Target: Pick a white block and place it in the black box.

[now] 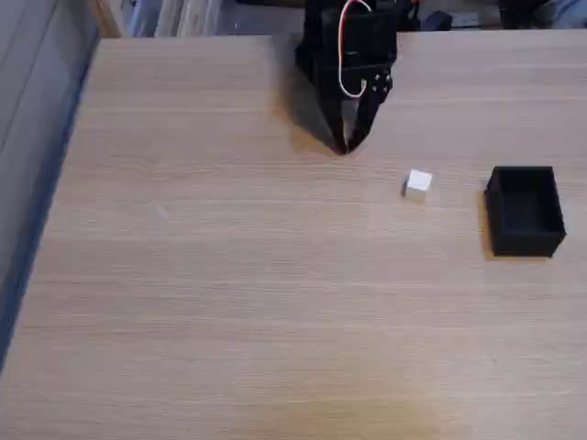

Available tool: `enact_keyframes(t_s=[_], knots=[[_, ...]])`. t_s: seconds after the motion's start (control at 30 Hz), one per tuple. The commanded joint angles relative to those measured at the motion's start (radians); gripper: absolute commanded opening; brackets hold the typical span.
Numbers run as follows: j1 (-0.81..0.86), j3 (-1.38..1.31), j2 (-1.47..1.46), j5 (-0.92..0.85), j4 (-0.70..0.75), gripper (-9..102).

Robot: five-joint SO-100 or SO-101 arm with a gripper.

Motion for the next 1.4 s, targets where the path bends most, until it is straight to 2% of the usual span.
enact_keyframes(t_s=[0.0, 1.37], knots=[[-0.006, 0.015, 0.006, 0.003, 0.005, 0], [0.002, 0.015, 0.006, -0.002, 0.003, 0]])
